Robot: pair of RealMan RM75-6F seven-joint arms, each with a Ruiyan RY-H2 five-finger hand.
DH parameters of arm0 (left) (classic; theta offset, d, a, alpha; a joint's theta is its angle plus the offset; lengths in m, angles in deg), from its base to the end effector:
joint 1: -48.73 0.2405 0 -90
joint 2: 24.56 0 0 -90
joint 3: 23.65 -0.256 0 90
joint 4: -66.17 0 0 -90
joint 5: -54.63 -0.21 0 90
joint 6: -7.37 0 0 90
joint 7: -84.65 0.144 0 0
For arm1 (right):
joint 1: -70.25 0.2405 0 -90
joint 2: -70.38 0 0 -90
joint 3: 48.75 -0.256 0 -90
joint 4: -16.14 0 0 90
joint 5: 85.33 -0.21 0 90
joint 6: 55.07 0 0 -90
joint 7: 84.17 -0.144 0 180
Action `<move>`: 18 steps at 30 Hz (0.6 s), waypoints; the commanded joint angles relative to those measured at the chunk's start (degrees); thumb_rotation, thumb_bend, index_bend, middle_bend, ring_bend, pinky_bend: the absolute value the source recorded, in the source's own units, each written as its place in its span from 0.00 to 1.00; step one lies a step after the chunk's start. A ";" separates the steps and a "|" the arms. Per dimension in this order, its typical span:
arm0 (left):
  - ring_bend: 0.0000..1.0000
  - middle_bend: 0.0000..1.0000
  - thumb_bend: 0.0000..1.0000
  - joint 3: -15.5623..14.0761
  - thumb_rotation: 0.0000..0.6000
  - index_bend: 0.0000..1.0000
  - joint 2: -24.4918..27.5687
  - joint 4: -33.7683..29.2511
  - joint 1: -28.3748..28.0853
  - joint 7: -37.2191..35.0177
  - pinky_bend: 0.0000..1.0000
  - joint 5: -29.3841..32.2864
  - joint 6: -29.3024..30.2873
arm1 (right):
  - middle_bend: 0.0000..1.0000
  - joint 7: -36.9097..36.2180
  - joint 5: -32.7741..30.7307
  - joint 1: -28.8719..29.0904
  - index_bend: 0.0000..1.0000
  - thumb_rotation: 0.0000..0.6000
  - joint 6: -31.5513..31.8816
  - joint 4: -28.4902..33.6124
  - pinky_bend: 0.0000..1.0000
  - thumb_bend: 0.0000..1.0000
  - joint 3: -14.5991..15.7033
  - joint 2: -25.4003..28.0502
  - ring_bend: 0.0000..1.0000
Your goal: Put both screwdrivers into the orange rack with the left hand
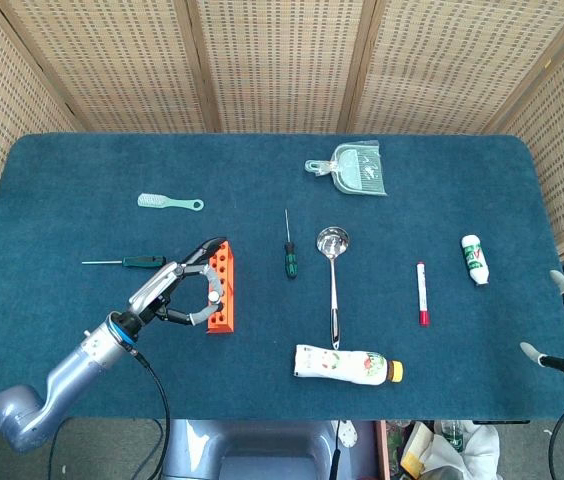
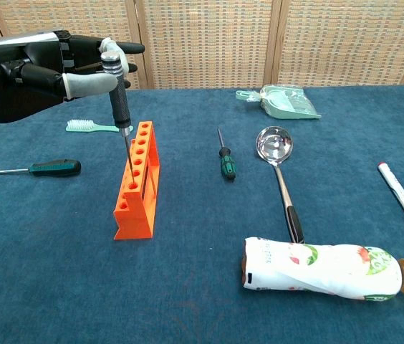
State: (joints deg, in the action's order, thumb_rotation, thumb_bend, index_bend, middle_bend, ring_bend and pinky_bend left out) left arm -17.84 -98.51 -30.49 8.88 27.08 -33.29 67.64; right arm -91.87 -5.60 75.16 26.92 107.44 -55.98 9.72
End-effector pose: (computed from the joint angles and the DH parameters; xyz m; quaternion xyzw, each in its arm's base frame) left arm -0.1267 0.3046 0.0479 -0.5197 -0.6547 -0.5476 0.0386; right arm -0.3285 -0.1971 0.1918 0.5391 -0.4188 0.4032 0.6094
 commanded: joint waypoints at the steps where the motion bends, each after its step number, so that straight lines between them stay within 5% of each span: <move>1: 0.00 0.00 0.43 -0.02 1.00 0.70 -0.29 0.30 -0.06 -0.05 0.00 0.14 -0.20 | 0.00 0.05 -0.01 0.01 0.00 1.00 0.01 0.04 0.00 0.00 0.00 -0.04 0.00; 18: 0.00 0.00 0.43 -1.79 1.00 0.70 -4.99 6.15 0.68 0.41 0.00 0.41 -0.79 | 0.00 -0.16 -0.07 0.06 0.00 1.00 -0.19 -0.04 0.00 0.00 0.00 -0.01 0.00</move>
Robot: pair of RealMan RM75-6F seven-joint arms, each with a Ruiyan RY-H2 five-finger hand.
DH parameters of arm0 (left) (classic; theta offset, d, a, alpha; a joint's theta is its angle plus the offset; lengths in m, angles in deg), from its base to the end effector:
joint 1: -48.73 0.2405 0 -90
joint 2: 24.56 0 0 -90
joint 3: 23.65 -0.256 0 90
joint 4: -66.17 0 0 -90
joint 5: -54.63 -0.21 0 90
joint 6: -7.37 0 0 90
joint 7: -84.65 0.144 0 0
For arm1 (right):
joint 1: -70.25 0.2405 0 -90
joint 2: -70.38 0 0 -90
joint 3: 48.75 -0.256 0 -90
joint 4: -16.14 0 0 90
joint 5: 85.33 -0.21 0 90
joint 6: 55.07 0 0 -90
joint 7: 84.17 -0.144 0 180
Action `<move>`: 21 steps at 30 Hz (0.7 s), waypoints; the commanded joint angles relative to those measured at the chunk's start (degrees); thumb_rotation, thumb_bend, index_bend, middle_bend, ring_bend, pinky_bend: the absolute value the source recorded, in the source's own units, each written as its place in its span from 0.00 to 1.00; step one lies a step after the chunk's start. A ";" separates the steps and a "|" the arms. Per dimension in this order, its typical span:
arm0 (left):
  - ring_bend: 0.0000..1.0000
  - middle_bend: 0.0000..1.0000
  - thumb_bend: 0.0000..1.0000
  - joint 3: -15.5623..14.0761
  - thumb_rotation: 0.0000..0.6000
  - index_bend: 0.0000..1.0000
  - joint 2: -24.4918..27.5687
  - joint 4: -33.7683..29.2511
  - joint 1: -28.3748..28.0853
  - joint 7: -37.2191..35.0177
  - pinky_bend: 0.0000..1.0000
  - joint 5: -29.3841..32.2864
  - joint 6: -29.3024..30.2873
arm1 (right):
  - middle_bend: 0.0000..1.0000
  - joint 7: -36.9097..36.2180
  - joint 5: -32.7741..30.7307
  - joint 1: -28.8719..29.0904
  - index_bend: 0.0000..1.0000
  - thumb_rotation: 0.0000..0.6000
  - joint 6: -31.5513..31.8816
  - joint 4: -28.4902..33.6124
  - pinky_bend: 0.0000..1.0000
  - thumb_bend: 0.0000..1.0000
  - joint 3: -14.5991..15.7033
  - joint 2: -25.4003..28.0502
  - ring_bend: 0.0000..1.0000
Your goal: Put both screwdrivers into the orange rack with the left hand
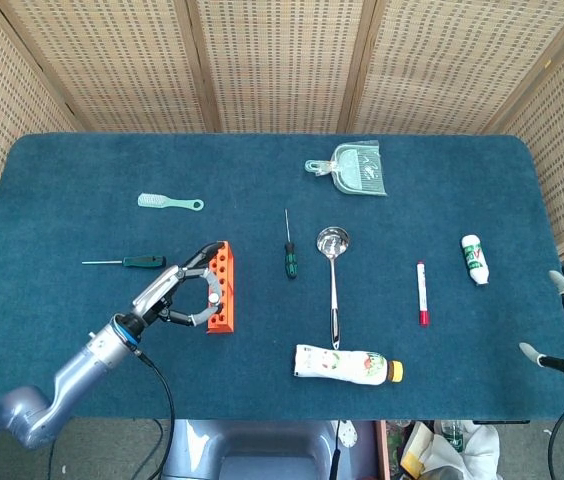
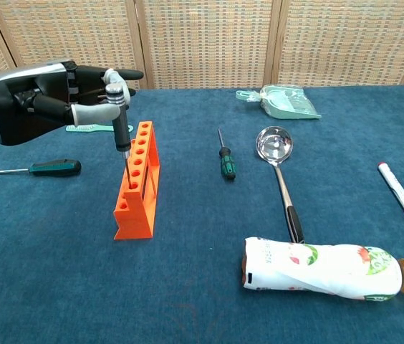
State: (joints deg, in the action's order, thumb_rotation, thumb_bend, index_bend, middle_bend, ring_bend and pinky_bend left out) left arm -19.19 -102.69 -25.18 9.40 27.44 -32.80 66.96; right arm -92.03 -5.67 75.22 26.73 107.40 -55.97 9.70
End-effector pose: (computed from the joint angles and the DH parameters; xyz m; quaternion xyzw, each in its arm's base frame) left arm -0.1440 0.3063 0.0263 -0.5202 -0.6642 -0.5338 0.0572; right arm -0.3288 -0.1974 0.1914 0.5389 -0.4206 0.4030 0.6085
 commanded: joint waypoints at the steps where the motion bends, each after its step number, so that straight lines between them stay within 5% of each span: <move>1: 0.00 0.00 0.43 -0.66 1.00 0.70 -1.35 1.41 0.16 -0.14 0.00 -0.03 -0.43 | 0.00 -0.04 0.01 0.00 0.00 1.00 -0.04 0.00 0.00 0.00 0.02 0.02 0.00; 21: 0.00 0.00 0.43 -1.69 1.00 0.70 -4.73 5.45 0.49 0.89 0.00 -0.42 -0.68 | 0.00 -0.97 -0.11 0.00 0.00 1.00 -0.24 -0.22 0.00 0.00 -0.07 0.27 0.00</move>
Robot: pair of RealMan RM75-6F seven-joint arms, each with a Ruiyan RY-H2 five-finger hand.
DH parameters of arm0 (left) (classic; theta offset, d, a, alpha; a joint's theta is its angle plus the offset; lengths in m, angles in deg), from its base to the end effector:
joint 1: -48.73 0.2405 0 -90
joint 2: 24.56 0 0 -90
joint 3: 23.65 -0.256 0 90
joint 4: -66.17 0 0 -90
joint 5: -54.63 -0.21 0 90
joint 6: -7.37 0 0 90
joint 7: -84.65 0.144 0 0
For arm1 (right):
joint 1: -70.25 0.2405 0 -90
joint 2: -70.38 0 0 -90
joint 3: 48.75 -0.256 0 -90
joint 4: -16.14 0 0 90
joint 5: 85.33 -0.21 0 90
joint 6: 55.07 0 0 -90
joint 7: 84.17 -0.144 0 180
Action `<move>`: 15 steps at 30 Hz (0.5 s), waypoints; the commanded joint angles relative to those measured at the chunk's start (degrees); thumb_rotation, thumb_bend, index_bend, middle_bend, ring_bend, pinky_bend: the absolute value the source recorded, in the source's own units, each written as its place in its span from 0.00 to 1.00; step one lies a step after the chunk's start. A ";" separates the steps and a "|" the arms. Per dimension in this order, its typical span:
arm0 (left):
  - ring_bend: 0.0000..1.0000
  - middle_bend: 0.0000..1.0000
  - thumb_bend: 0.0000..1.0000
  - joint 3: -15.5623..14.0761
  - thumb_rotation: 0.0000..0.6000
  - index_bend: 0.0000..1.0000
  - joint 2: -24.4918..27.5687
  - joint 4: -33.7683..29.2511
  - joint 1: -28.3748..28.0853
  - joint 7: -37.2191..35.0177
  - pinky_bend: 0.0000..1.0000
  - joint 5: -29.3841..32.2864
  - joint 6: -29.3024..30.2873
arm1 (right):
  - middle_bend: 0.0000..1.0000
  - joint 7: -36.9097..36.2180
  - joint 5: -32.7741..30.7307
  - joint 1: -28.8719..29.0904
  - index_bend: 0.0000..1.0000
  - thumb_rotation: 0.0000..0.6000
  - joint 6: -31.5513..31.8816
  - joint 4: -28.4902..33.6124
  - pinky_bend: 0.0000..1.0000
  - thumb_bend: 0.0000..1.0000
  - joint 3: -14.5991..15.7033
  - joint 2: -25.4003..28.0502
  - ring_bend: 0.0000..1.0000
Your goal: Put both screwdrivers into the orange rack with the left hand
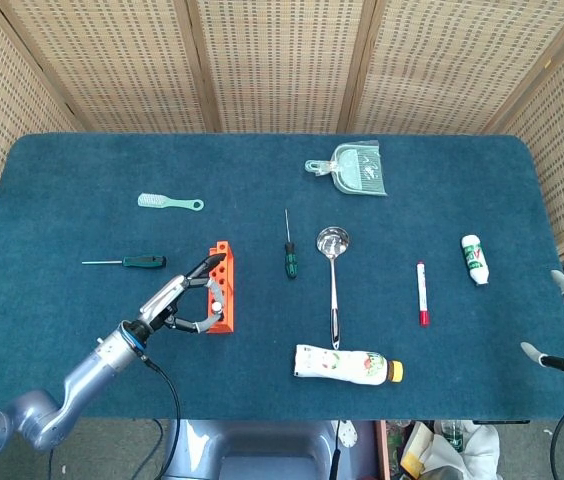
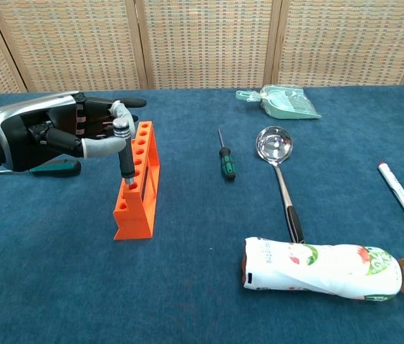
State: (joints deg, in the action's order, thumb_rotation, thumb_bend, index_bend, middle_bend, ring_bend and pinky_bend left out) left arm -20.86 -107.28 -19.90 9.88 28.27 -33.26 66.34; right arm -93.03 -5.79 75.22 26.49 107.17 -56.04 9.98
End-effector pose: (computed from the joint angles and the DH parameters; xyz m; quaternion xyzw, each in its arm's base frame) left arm -0.1577 0.3029 0.0013 -0.5305 -0.6689 -0.5161 0.0698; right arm -0.3303 -0.1977 0.1934 0.5363 -0.4239 0.4050 0.6072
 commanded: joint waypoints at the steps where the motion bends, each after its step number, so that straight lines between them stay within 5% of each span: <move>1: 0.00 0.00 0.43 -0.05 1.00 0.70 -0.30 0.36 0.03 0.06 0.00 0.13 -0.15 | 0.00 0.07 0.00 -0.01 0.00 1.00 0.03 0.03 0.00 0.00 0.01 -0.01 0.00; 15: 0.00 0.00 0.43 0.01 1.00 0.70 -0.81 1.54 0.15 -0.46 0.00 0.27 -0.31 | 0.00 0.02 -0.05 0.00 0.00 1.00 -0.04 0.01 0.00 0.00 0.01 0.01 0.00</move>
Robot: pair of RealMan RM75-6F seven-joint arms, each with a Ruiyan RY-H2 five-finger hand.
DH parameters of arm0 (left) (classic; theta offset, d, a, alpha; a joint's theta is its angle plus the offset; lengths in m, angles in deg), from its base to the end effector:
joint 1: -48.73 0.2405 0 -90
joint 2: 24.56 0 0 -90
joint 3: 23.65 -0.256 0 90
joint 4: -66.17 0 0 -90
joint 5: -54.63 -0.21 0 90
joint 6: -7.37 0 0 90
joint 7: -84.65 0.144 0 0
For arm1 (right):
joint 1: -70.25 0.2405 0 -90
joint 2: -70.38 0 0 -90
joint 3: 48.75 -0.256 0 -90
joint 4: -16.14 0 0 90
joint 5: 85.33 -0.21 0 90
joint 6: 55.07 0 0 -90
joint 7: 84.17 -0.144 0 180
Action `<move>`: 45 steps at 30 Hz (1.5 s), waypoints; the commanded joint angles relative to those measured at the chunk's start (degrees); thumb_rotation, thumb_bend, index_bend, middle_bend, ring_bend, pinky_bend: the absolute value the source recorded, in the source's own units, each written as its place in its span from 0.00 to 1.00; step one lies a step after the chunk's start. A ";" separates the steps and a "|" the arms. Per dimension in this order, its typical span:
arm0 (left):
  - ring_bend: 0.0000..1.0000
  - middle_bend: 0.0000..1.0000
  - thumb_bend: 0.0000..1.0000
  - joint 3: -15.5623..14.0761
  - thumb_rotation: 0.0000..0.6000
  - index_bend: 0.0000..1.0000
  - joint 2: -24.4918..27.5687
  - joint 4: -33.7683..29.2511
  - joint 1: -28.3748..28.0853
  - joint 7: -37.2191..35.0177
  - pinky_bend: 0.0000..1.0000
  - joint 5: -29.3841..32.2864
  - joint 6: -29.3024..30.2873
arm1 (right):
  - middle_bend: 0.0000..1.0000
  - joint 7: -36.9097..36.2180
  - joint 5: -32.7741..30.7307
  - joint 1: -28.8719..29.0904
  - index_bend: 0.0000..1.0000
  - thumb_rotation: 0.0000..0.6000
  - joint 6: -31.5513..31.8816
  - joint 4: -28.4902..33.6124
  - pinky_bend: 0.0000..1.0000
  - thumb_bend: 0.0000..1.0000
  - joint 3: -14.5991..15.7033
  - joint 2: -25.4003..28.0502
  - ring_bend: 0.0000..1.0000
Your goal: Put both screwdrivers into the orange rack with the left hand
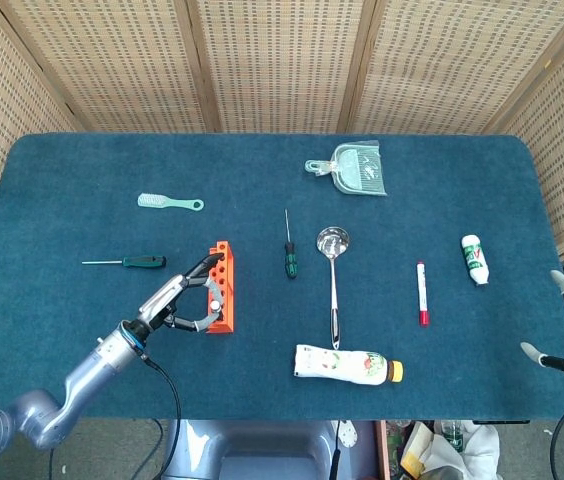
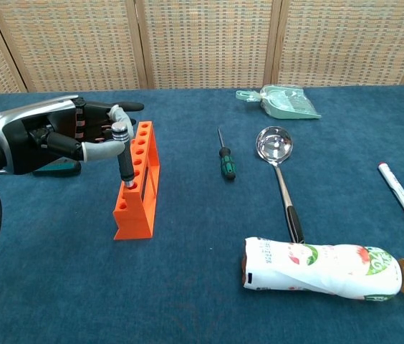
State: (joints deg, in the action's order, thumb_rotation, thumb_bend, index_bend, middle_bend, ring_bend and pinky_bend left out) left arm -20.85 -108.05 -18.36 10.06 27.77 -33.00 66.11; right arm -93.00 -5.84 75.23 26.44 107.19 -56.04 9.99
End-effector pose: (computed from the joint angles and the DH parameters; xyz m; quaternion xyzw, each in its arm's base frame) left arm -0.1627 0.3052 -0.0016 -0.5271 -0.6717 -0.5150 0.0756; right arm -0.3303 -0.1977 0.1934 0.5362 -0.4243 0.4046 0.6073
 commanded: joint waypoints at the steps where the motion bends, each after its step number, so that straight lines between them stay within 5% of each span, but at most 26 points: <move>1: 0.00 0.00 0.43 -0.01 1.00 0.70 -0.10 0.02 -0.08 0.08 0.00 0.01 -0.18 | 0.00 -0.05 0.01 -0.02 0.00 1.00 0.00 0.00 0.00 0.00 0.02 0.01 0.00; 18: 0.00 0.00 0.43 0.05 1.00 0.68 -1.14 0.89 -0.19 1.91 0.00 0.43 -0.79 | 0.00 -0.21 -0.01 -0.02 0.00 1.00 -0.06 0.02 0.00 0.00 0.02 0.12 0.00; 22: 0.00 0.00 0.40 -0.32 1.00 0.45 -0.87 0.94 -0.21 2.52 0.00 -0.24 -0.72 | 0.00 -0.22 -0.04 0.00 0.00 1.00 -0.11 0.02 0.00 0.00 0.02 0.13 0.00; 27: 0.00 0.00 0.10 -0.59 1.00 0.15 -0.51 0.68 -0.04 3.47 0.00 -1.10 0.17 | 0.00 -0.17 -0.02 -0.01 0.00 1.00 -0.08 0.03 0.00 0.00 0.03 0.11 0.00; 35: 0.00 0.00 0.00 -0.53 1.00 0.00 2.20 -2.03 1.23 4.85 0.00 -3.61 4.93 | 0.00 -0.43 0.03 -0.07 0.00 1.00 -0.02 0.06 0.00 0.00 0.04 0.18 0.00; 42: 0.00 0.00 0.00 2.21 1.00 0.00 8.86 -3.69 2.52 19.80 0.00 0.74 6.32 | 0.00 -0.69 0.20 -0.15 0.00 1.00 0.11 0.15 0.00 0.00 0.08 0.32 0.00; 45: 0.00 0.00 0.00 3.80 1.00 0.06 10.93 -0.65 2.55 32.60 0.00 7.30 3.69 | 0.00 -0.50 0.04 -0.12 0.00 1.00 0.03 0.16 0.00 0.00 0.04 0.33 0.00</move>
State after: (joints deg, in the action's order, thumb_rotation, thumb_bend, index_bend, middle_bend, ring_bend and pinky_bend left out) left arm -19.22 -100.61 -20.92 12.13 48.18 -32.25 71.73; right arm -93.51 -5.78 75.10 26.48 107.34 -55.99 10.31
